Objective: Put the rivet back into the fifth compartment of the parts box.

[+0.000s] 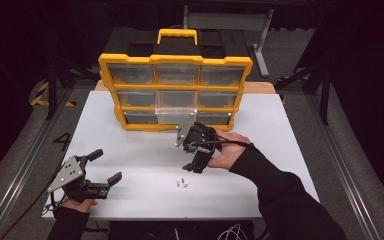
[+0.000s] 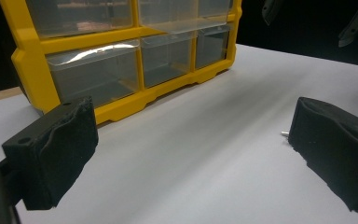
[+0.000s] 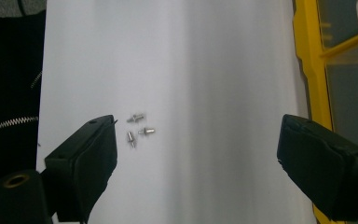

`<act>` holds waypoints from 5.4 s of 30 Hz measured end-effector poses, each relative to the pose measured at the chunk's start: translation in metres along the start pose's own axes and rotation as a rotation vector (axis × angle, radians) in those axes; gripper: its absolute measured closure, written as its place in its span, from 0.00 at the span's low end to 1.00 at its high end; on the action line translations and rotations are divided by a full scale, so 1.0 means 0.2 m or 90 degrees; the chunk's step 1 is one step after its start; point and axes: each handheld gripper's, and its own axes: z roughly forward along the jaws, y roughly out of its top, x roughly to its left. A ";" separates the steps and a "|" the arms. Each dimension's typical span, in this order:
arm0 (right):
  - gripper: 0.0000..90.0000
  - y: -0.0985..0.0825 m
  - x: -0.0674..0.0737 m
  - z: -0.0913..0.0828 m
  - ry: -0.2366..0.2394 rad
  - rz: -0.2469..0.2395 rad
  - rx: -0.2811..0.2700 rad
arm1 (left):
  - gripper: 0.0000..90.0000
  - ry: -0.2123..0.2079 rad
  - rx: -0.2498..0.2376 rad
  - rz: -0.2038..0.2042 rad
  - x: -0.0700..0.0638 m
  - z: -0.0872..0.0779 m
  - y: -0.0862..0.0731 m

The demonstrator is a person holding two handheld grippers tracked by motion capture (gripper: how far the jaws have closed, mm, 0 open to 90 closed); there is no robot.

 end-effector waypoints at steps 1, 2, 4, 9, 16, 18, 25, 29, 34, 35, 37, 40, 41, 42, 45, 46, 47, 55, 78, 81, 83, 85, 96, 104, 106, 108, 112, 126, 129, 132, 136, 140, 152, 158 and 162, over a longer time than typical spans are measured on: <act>0.14 0.01 0.00 0.01 0.002 -0.004 -0.001 | 0.03 0.000 -0.001 -0.001 0.00 0.00 0.00; 0.14 0.02 0.00 0.02 0.005 -0.006 0.000 | 0.03 0.000 -0.001 0.000 0.00 0.00 0.00; 0.14 0.04 0.00 0.04 0.010 -0.011 0.003 | 0.03 0.000 -0.001 0.000 0.00 0.00 0.00; 0.14 0.07 0.02 0.10 0.016 -0.022 0.008 | 0.03 0.000 -0.001 0.001 0.00 0.00 0.00; 0.15 0.07 0.05 0.21 0.033 -0.031 0.026 | 0.03 -0.004 0.001 0.000 0.00 0.00 0.00; 0.16 0.06 0.06 0.25 0.039 -0.036 0.035 | 0.03 -0.002 0.000 0.000 0.00 0.00 0.00; 0.18 0.06 0.10 0.34 0.057 -0.048 0.060 | 0.03 -0.003 0.001 0.001 0.00 0.01 0.00; 0.19 0.05 0.13 0.40 0.072 -0.048 0.072 | 0.03 -0.003 0.001 0.001 0.00 0.01 0.00; 0.23 0.04 0.15 0.46 0.084 -0.050 0.089 | 0.03 -0.004 0.002 0.003 0.00 0.00 0.00; 0.23 0.04 0.16 0.47 0.088 -0.054 0.094 | 0.03 -0.004 0.001 0.002 0.00 0.00 0.00; 0.26 0.04 0.17 0.49 0.093 -0.055 0.097 | 0.03 -0.004 0.001 0.001 0.00 0.01 0.00; 0.30 0.03 0.18 0.52 0.100 -0.057 0.110 | 0.03 -0.005 0.003 0.004 0.00 0.00 0.00; 0.32 0.03 0.18 0.52 0.103 -0.058 0.117 | 0.03 -0.004 0.003 0.004 0.00 0.00 0.00; 0.33 0.03 0.18 0.53 0.105 -0.059 0.118 | 0.03 -0.003 0.002 0.003 0.00 0.00 0.00; 0.38 0.03 0.19 0.54 0.104 -0.059 0.124 | 0.03 -0.002 -0.001 0.002 0.00 0.00 0.00; 0.41 0.03 0.19 0.54 0.106 -0.059 0.125 | 0.03 -0.002 0.000 0.002 0.00 0.00 0.00; 0.44 0.03 0.18 0.55 0.107 -0.059 0.130 | 0.03 -0.002 0.000 0.002 0.00 0.00 0.00; 0.60 0.03 0.18 0.55 0.117 -0.059 0.141 | 0.03 -0.001 0.000 0.003 0.00 0.00 0.00; 0.81 0.06 0.19 0.47 0.121 -0.073 0.128 | 0.03 0.001 0.000 0.002 0.01 -0.01 0.00; 0.81 0.08 0.18 0.43 0.118 -0.078 0.119 | 0.03 0.001 0.000 0.002 0.00 0.00 0.00; 0.81 0.09 0.17 0.41 0.118 -0.076 0.116 | 0.03 0.001 0.001 0.003 0.00 -0.01 0.00; 0.81 0.11 0.16 0.37 0.115 -0.079 0.111 | 0.03 0.001 -0.001 0.002 0.00 -0.01 0.00; 0.81 0.19 0.11 0.23 0.097 -0.088 0.095 | 0.03 0.000 0.001 0.003 0.01 -0.01 0.00; 0.81 0.25 0.04 0.09 0.079 -0.094 0.083 | 0.03 0.002 0.000 0.003 0.00 -0.01 0.00; 0.81 0.27 0.03 0.05 0.072 -0.094 0.075 | 0.03 0.002 0.001 0.004 0.00 -0.01 0.00; 0.81 0.28 0.02 0.02 0.066 -0.095 0.076 | 0.03 0.002 0.000 0.003 0.00 -0.01 0.00; 0.81 0.31 -0.01 -0.03 0.057 -0.093 0.071 | 0.03 0.002 0.000 0.003 0.00 -0.01 0.00; 0.81 0.38 -0.17 -0.20 0.032 -0.066 0.056 | 0.03 0.002 0.000 0.001 0.00 -0.01 0.00; 0.81 0.39 -0.21 -0.23 0.022 -0.055 0.054 | 0.03 0.001 0.000 0.001 0.00 -0.01 0.00; 0.81 0.41 -0.26 -0.25 0.009 -0.048 0.050 | 0.03 0.001 0.001 0.002 0.00 -0.01 0.00; 0.81 0.42 -0.32 -0.28 -0.006 -0.025 0.045 | 0.03 0.001 -0.001 -0.001 0.00 -0.01 0.00; 0.81 0.44 -0.38 -0.29 -0.017 -0.013 0.045 | 0.03 0.001 -0.001 -0.001 0.00 -0.01 0.00; 0.81 0.46 -0.57 -0.30 -0.042 0.044 0.041 | 0.02 0.002 0.000 -0.002 0.01 -0.01 0.00; 0.81 0.45 -0.63 -0.23 -0.042 0.059 0.054 | 0.02 0.001 0.002 -0.002 0.01 -0.01 0.00; 0.81 0.44 -0.66 -0.17 -0.036 0.068 0.063 | 0.02 0.003 -0.001 -0.005 0.00 -0.01 0.00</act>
